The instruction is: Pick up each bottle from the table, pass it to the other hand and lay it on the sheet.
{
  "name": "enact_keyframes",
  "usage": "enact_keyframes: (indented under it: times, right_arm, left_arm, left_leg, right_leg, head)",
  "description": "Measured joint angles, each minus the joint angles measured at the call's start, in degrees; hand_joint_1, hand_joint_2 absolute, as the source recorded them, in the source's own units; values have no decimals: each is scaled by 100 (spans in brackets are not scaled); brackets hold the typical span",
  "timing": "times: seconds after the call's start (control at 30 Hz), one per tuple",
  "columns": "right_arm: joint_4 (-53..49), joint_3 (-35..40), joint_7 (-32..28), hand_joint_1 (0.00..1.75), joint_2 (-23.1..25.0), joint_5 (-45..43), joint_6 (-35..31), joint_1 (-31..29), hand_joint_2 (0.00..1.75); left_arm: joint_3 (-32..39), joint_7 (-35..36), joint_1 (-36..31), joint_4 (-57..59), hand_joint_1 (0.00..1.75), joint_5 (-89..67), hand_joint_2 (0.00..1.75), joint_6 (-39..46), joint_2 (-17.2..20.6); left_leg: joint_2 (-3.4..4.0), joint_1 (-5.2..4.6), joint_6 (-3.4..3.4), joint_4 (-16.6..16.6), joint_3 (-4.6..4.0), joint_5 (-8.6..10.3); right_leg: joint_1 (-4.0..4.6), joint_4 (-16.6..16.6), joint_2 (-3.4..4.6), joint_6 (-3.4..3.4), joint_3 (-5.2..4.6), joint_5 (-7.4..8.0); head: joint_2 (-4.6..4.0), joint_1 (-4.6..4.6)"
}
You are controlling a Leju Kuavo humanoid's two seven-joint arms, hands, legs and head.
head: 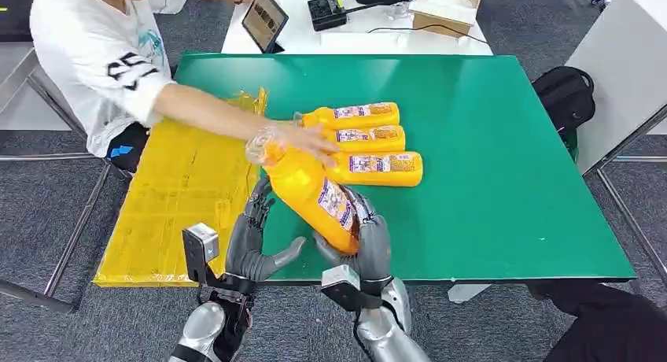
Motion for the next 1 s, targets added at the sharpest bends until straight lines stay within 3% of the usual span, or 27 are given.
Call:
enact_keyframes:
  times: [0.17, 0.47, 1.0]
  right_arm:
    - [188, -48, -2, 175, 120, 1016, -149, -50, 175]
    - [599, -212, -48, 175, 286, 1386, -195, -170, 175]
    - [1338, 230, -59, 175, 358, 857, -136, -301, 175]
  left_arm:
    - [-7, 109, -20, 9, 0, 149, 175, -103, 0]
    - [-4, 225, -18, 57, 0, 367, 175, -253, 11]
    - [-9, 280, -123, 225, 0, 789, 175, -533, 11]
  left_leg:
    - [10, 1, 0, 0, 0, 0]
    - [9, 0, 0, 0, 0, 0]
    - [13, 0, 0, 0, 0, 0]
  right_leg:
    - [1, 0, 1, 0, -4, 0]
    - [0, 0, 1, 0, -3, 0]
    - [0, 0, 2, 0, -5, 0]
  head:
    - [0, 0]
    - [0, 0]
    - [0, 0]
